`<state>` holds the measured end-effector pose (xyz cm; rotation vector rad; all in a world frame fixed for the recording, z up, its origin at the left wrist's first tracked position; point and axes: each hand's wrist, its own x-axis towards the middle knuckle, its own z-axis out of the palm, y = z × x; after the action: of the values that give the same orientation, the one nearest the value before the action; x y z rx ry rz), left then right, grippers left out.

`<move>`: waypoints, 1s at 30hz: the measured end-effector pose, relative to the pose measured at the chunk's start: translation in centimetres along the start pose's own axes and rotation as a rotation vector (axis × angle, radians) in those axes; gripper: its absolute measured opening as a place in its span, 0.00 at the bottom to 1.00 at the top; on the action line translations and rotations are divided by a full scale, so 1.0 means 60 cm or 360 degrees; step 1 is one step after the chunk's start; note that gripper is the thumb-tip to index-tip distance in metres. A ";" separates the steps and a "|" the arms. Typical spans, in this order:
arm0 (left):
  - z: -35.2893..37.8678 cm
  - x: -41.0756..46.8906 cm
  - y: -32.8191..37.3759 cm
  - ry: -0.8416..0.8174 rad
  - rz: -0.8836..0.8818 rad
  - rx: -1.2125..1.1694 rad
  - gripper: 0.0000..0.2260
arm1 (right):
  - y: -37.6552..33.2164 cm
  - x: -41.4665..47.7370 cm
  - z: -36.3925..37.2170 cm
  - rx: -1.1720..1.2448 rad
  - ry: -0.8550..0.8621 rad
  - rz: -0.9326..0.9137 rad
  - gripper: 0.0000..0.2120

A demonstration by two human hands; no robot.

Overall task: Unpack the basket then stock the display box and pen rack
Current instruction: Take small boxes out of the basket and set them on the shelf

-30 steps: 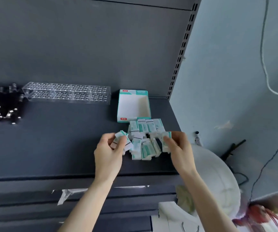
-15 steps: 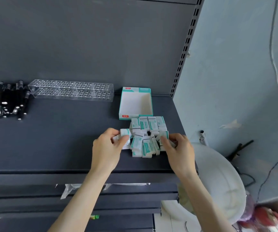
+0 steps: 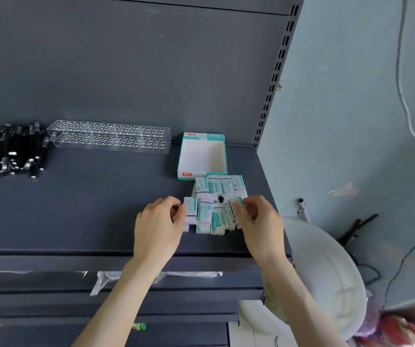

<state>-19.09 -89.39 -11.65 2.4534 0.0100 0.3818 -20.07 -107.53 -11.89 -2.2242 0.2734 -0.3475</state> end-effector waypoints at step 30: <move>-0.373 -0.060 -0.284 0.0507 0.0106 0.0136 0.12 | -0.340 -0.143 0.272 -0.0084 -0.0297 -0.1017 0.14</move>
<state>-27.21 -62.81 -6.21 2.4552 0.0810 0.8130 -21.04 -80.45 -7.12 -2.3327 -0.5478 -0.4667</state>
